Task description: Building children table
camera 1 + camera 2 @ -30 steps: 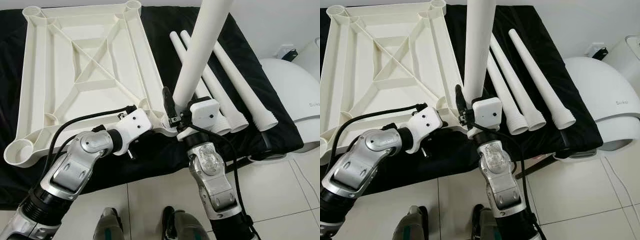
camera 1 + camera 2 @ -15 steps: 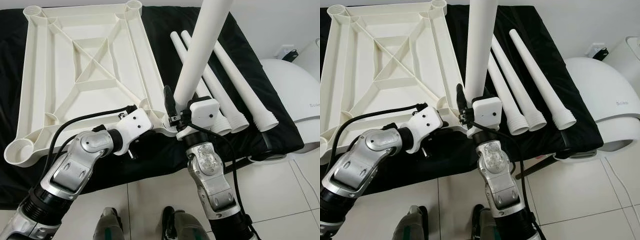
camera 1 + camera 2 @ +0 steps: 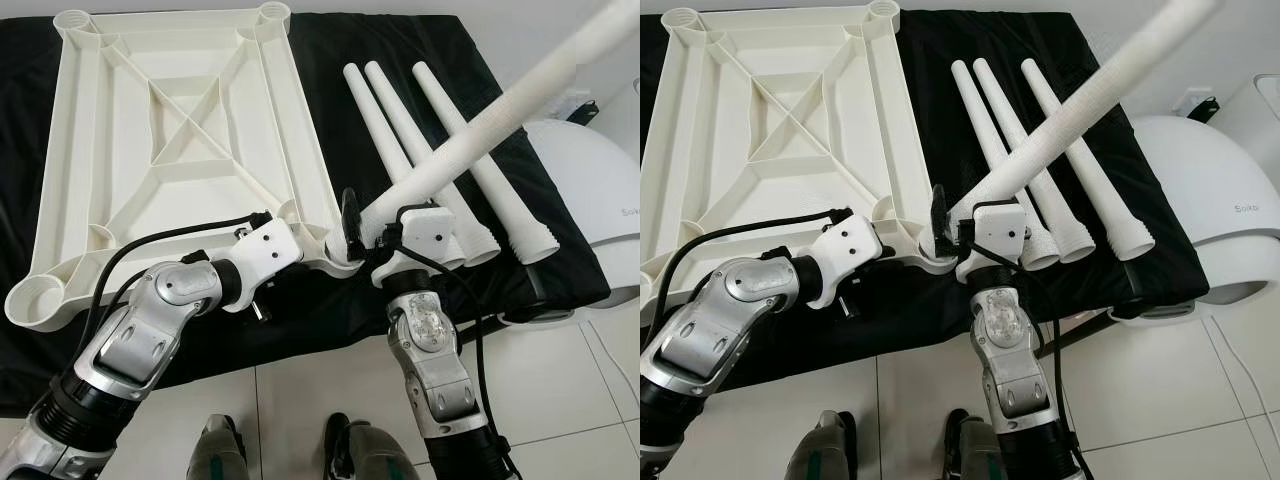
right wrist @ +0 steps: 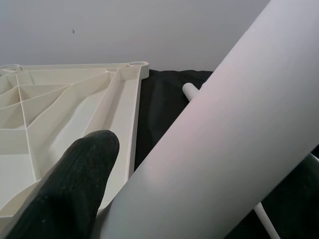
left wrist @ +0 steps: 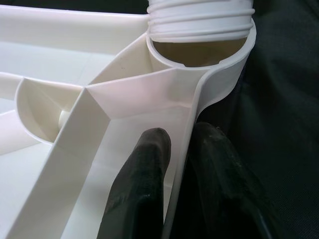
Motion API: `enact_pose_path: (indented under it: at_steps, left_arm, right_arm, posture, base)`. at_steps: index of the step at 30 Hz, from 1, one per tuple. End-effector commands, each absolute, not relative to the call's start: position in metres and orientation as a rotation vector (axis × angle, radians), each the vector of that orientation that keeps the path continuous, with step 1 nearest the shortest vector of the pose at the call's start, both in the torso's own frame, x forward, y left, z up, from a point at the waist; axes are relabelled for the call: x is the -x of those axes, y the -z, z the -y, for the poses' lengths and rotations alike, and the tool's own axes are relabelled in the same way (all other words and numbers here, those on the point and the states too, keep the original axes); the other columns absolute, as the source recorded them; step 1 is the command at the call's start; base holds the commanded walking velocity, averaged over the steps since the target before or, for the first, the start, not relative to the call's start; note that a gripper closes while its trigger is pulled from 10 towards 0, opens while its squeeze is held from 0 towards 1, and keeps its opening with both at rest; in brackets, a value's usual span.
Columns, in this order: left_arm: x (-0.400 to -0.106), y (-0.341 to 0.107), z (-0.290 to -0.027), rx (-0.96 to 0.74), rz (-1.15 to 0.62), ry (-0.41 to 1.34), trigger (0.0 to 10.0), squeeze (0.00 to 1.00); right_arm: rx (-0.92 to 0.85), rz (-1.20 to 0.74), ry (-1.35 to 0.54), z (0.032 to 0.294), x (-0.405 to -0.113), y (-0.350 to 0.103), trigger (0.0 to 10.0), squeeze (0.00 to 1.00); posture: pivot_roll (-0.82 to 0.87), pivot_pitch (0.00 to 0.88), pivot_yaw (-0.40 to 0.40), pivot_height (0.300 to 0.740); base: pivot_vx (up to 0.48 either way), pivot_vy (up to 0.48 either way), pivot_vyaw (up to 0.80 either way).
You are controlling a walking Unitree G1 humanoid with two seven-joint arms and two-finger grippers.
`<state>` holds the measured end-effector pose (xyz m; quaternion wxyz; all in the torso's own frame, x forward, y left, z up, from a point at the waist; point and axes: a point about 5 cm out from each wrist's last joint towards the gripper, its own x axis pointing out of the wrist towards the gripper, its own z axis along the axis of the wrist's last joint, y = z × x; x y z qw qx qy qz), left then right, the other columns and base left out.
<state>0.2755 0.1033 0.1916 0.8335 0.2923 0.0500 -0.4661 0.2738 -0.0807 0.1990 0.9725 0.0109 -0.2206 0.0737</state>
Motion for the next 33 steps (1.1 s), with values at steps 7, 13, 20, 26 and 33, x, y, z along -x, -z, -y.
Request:
enact_pose_path:
  at_steps: [7,13,20,26,33]
  left_arm:
    - [-0.270,-0.218,-0.093,-0.651,0.041,1.022,10.0,0.00]
    - [-0.271,-0.219,-0.093,-0.651,0.046,1.014,10.0,0.00]
    - [-0.272,-0.220,-0.094,-0.653,0.049,1.010,10.0,0.00]
    - [-0.273,-0.220,-0.094,-0.653,0.054,1.006,10.0,0.00]
    - [-0.274,-0.220,-0.093,-0.657,0.057,1.004,10.0,0.00]
  right_arm:
    - [-0.086,0.428,-0.243,0.077,-0.274,-0.194,10.0,0.00]
    - [-0.169,0.500,-0.344,0.080,-0.275,-0.208,0.0,0.00]
    - [-0.168,0.537,-0.383,0.082,-0.277,-0.214,0.0,0.00]
    - [-0.158,0.550,-0.416,0.085,-0.281,-0.216,0.0,0.00]
    - [-0.129,0.531,-0.460,0.084,-0.284,-0.212,10.0,0.00]
  posture:
    - [0.10,0.231,-0.043,0.740]
    - [0.10,0.228,-0.046,0.740]
    - [0.10,0.220,-0.050,0.740]
    - [0.10,0.216,-0.051,0.740]
    - [0.10,0.209,-0.054,0.740]
  base:
    - [0.000,0.000,0.00]
    - [0.000,0.000,0.00]
    - [0.000,0.000,0.00]
    - [0.000,0.000,0.00]
    - [0.000,0.000,0.00]
